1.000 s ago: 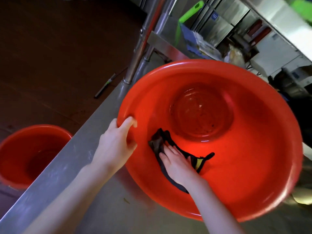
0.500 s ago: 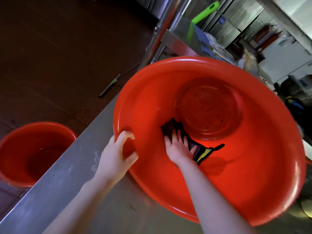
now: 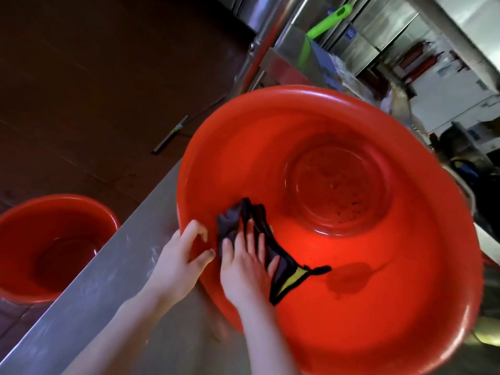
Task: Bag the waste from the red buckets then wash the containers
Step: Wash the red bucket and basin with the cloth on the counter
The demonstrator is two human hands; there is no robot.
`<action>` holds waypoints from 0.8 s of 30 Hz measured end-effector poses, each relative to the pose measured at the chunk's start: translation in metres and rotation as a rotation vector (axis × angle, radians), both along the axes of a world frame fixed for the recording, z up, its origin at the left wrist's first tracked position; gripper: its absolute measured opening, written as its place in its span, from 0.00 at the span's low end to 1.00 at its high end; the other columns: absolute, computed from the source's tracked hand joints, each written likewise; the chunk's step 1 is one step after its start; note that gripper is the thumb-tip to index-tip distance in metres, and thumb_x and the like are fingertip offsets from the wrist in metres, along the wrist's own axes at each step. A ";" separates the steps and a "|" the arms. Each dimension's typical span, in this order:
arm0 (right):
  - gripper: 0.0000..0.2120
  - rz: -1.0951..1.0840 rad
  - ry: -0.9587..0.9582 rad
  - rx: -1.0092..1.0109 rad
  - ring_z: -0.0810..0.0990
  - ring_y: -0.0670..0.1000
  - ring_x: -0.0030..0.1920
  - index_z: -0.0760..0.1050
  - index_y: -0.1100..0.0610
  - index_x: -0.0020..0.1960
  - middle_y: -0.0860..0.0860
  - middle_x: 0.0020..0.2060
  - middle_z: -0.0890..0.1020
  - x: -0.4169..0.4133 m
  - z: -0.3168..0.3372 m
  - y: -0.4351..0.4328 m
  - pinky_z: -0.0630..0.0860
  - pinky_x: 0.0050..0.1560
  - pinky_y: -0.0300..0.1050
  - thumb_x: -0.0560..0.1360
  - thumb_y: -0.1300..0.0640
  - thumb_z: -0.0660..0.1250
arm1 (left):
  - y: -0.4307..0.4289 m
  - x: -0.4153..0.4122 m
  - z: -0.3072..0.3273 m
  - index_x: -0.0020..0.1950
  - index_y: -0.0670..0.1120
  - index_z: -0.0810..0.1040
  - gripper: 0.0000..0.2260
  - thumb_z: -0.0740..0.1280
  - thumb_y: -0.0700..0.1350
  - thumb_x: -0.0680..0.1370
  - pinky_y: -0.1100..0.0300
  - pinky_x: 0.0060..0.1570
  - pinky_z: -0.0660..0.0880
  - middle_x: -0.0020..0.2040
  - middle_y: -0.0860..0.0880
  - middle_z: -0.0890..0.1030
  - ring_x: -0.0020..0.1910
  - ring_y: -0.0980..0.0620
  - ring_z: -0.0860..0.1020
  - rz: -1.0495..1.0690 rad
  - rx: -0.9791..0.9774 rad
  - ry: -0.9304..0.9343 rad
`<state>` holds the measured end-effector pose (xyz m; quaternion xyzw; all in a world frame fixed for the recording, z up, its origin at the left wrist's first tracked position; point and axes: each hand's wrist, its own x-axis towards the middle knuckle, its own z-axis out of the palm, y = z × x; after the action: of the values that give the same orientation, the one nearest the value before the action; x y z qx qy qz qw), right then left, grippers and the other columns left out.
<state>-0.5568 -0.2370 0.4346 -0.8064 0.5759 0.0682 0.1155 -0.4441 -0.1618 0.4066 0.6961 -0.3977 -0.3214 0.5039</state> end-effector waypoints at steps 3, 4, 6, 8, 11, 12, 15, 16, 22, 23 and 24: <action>0.27 -0.170 -0.115 0.063 0.44 0.50 0.78 0.43 0.45 0.78 0.42 0.78 0.44 0.015 0.006 -0.069 0.42 0.72 0.68 0.82 0.42 0.45 | 0.000 0.000 -0.001 0.48 0.56 0.66 0.13 0.70 0.45 0.75 0.65 0.39 0.67 0.44 0.56 0.73 0.41 0.59 0.71 0.001 -0.006 -0.018; 0.27 -0.220 -0.146 0.086 0.44 0.50 0.78 0.44 0.46 0.79 0.43 0.78 0.44 0.017 0.010 -0.093 0.42 0.72 0.68 0.82 0.43 0.46 | 0.000 -0.001 -0.001 0.48 0.56 0.66 0.13 0.70 0.46 0.75 0.64 0.38 0.67 0.44 0.56 0.73 0.40 0.58 0.72 -0.004 -0.007 -0.023; 0.27 -0.274 -0.158 0.105 0.45 0.49 0.78 0.44 0.47 0.79 0.44 0.79 0.45 0.019 0.017 -0.123 0.41 0.72 0.68 0.82 0.44 0.46 | 0.000 -0.003 -0.001 0.49 0.56 0.65 0.13 0.70 0.47 0.76 0.64 0.38 0.68 0.43 0.57 0.73 0.39 0.57 0.72 -0.012 -0.010 -0.051; 0.27 -0.278 -0.154 0.084 0.45 0.48 0.78 0.44 0.48 0.79 0.44 0.79 0.45 0.022 0.017 -0.123 0.41 0.72 0.67 0.82 0.45 0.47 | -0.001 -0.005 0.001 0.49 0.55 0.65 0.12 0.70 0.48 0.76 0.64 0.37 0.69 0.43 0.56 0.73 0.38 0.57 0.73 -0.014 -0.005 -0.080; 0.27 -0.115 -0.147 0.049 0.44 0.47 0.78 0.45 0.46 0.79 0.42 0.78 0.45 0.020 0.011 -0.074 0.43 0.72 0.66 0.82 0.43 0.47 | -0.002 -0.004 0.007 0.49 0.54 0.67 0.12 0.71 0.45 0.75 0.64 0.39 0.69 0.43 0.56 0.74 0.40 0.56 0.74 0.002 0.004 -0.079; 0.27 -0.017 -0.127 0.033 0.44 0.47 0.78 0.45 0.44 0.78 0.41 0.78 0.45 0.016 0.008 -0.049 0.44 0.73 0.65 0.82 0.42 0.46 | -0.002 -0.003 0.010 0.49 0.53 0.68 0.12 0.71 0.44 0.75 0.65 0.40 0.69 0.44 0.57 0.74 0.42 0.57 0.74 0.000 0.004 -0.073; 0.26 0.204 -0.036 -0.011 0.43 0.45 0.77 0.47 0.42 0.77 0.38 0.77 0.41 -0.006 0.007 0.009 0.46 0.73 0.62 0.80 0.40 0.43 | 0.005 -0.001 0.017 0.47 0.55 0.69 0.13 0.72 0.43 0.74 0.67 0.40 0.68 0.44 0.57 0.75 0.43 0.57 0.73 -0.031 0.040 -0.030; 0.26 0.230 -0.009 0.001 0.43 0.45 0.77 0.46 0.42 0.77 0.38 0.77 0.40 -0.011 0.008 0.013 0.46 0.74 0.61 0.81 0.41 0.43 | 0.010 0.002 0.018 0.46 0.56 0.71 0.13 0.73 0.42 0.73 0.66 0.41 0.68 0.45 0.57 0.75 0.44 0.58 0.74 -0.037 0.064 -0.011; 0.26 0.358 0.061 0.082 0.41 0.47 0.78 0.45 0.40 0.77 0.37 0.77 0.39 -0.023 0.020 -0.009 0.43 0.73 0.66 0.81 0.44 0.49 | 0.006 0.044 0.055 0.61 0.55 0.78 0.19 0.73 0.41 0.72 0.53 0.59 0.71 0.65 0.46 0.67 0.62 0.52 0.72 0.164 -0.098 -0.339; 0.26 0.395 0.078 0.089 0.40 0.47 0.78 0.43 0.38 0.77 0.37 0.76 0.40 -0.030 0.021 -0.011 0.43 0.73 0.66 0.81 0.43 0.49 | -0.002 0.049 0.061 0.66 0.54 0.75 0.22 0.73 0.42 0.73 0.51 0.56 0.75 0.65 0.45 0.65 0.59 0.46 0.75 0.142 -0.082 -0.411; 0.27 0.435 0.103 0.092 0.40 0.46 0.77 0.42 0.37 0.76 0.36 0.76 0.39 -0.039 0.024 -0.013 0.42 0.73 0.66 0.81 0.43 0.49 | -0.009 0.052 0.064 0.68 0.54 0.73 0.24 0.72 0.43 0.74 0.50 0.52 0.78 0.63 0.45 0.64 0.52 0.42 0.78 0.133 -0.049 -0.450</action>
<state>-0.5957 -0.2495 0.4585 -0.9009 0.3900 0.1588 0.1051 -0.3924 -0.1710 0.4711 0.7627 -0.4607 -0.1144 0.4393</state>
